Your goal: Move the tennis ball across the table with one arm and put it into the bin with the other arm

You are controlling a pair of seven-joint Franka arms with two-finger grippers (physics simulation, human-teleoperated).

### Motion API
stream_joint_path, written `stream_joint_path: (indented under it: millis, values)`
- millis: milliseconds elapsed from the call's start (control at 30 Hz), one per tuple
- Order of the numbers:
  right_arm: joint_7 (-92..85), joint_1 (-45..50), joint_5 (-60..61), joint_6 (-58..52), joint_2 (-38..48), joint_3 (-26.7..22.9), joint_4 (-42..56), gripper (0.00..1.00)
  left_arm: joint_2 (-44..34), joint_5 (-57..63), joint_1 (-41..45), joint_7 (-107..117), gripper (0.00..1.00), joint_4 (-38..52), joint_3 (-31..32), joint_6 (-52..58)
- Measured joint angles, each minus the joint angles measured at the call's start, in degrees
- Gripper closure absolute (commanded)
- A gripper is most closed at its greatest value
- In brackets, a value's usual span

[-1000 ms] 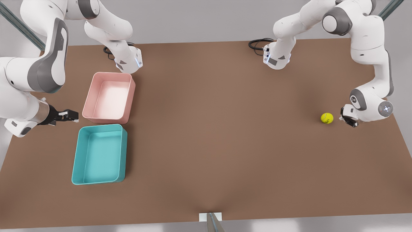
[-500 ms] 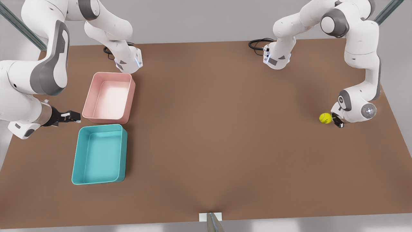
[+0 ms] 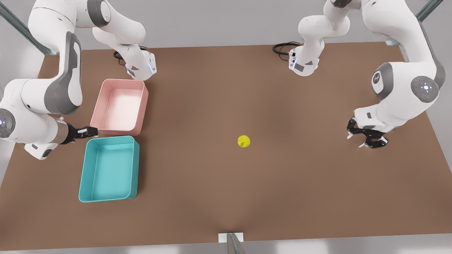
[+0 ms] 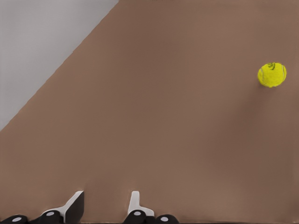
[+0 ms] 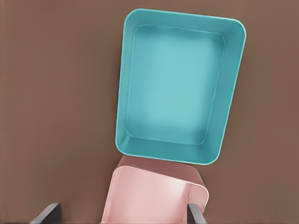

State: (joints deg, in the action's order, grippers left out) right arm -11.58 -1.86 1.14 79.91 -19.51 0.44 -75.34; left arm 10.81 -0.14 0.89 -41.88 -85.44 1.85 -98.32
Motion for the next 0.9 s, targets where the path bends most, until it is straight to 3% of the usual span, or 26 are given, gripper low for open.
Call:
stream_joint_path:
  millis: [233,333,533,900]
  values:
    - [4.20,22.45,1.42,4.47,-9.99,-0.02,0.98,0.00,-0.52,-0.35,1.28,17.47,0.00,4.42,1.27,23.45]
    - [10.15,27.79,0.61,12.58,-11.36,-0.02,-6.40,0.00,-0.55,-0.24,1.18,23.13,0.00,4.46,1.38,28.70]
    - [23.09,31.43,0.62,30.77,-14.29,-0.47,-12.66,0.00,-0.57,-0.14,1.24,32.04,0.00,4.54,2.46,33.94]
    - [39.90,31.21,3.31,50.51,-14.09,-2.72,-22.86,0.00,-0.48,-0.07,1.40,42.43,0.00,5.28,2.71,37.51]
